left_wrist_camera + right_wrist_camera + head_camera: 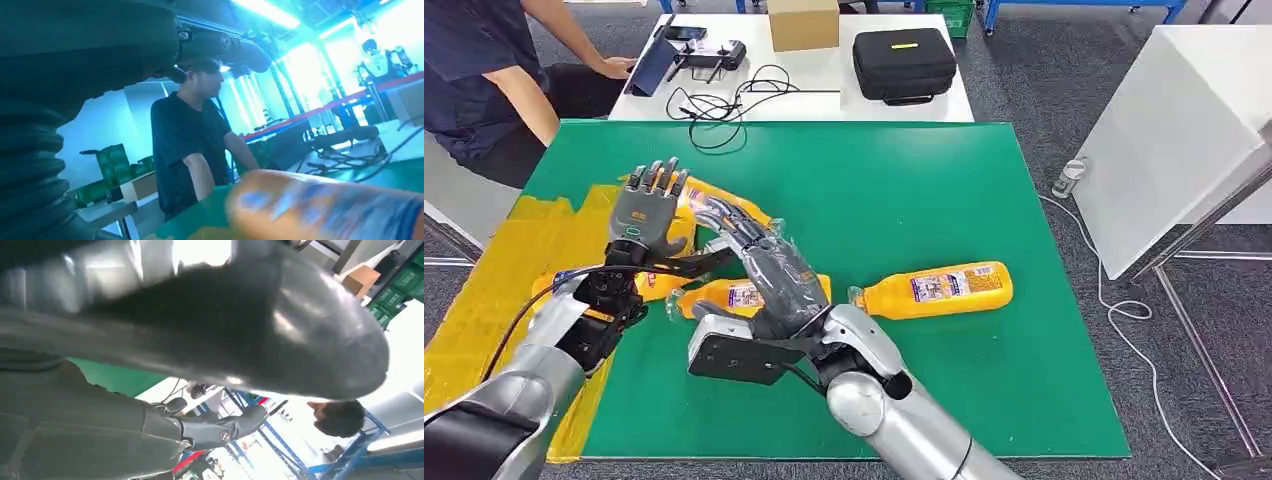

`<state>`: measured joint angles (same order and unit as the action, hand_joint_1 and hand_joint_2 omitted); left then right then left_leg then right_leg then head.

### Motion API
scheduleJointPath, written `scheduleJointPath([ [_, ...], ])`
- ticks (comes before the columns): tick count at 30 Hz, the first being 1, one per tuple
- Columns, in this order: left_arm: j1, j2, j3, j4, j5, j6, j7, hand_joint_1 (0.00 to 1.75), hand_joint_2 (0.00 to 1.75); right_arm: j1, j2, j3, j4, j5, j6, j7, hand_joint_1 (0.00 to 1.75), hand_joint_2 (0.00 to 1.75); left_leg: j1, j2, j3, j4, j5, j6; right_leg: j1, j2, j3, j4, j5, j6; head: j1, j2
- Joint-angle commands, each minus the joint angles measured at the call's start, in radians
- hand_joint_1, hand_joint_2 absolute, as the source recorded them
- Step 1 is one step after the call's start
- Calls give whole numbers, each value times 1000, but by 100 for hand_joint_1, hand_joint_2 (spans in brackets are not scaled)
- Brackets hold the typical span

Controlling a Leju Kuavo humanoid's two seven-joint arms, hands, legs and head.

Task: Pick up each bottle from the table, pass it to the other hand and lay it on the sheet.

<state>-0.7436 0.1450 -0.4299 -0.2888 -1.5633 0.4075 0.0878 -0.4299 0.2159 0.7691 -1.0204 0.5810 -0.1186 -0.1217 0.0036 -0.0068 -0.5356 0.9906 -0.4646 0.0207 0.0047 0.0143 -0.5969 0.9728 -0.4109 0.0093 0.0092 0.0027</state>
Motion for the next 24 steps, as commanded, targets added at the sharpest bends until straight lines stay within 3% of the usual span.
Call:
scheduleJointPath([
  [1,-58,8,-6,59,39,-38,-22,0,0,-7,-44,8,-18,15,19,-1,0,0,1,-1,2,0,-1,-1,1,-2,2,0,-1,1,0,0],
  [4,-56,13,70,50,99,5,-45,0,0,10,-50,-11,-39,45,22,6,0,0,1,-1,2,0,-1,-1,1,-2,2,0,-1,1,0,0],
  [5,-47,9,180,24,214,94,-116,0,0,20,-61,-21,-53,77,12,27,0,0,1,-1,2,0,-1,-1,1,-3,3,0,-2,1,0,0],
  [13,-57,16,185,31,219,91,-130,0,0,26,-69,-29,-58,77,13,27,0,0,1,-1,4,0,-2,-1,1,-4,5,0,-2,2,0,0],
  [14,-44,-6,323,7,385,151,-260,0,0,32,-76,-34,-65,105,3,47,0,0,1,-1,1,0,0,-1,1,-3,2,-1,-1,1,0,0],
  [15,-40,-21,463,-17,564,196,-421,0,0,39,-90,-51,-66,135,8,76,0,175,1,-2,1,0,-1,-1,1,-3,2,0,-1,1,0,0],
  [17,-25,-43,661,-99,859,84,-655,0,0,28,-112,-70,-24,209,-8,137,0,175,1,-4,1,0,0,0,1,-4,3,-1,-1,1,0,0],
  [19,-7,-69,800,-210,1145,-147,-766,0,0,-15,-111,-104,91,268,-15,164,0,175,1,-5,1,0,-1,0,2,-6,4,-1,-2,2,0,0],
  [24,88,-100,711,-433,1419,-291,-730,0,0,-64,-99,-162,329,320,-51,162,0,175,0,0,3,-1,0,0,0,-2,3,-2,0,1,0,0],
])
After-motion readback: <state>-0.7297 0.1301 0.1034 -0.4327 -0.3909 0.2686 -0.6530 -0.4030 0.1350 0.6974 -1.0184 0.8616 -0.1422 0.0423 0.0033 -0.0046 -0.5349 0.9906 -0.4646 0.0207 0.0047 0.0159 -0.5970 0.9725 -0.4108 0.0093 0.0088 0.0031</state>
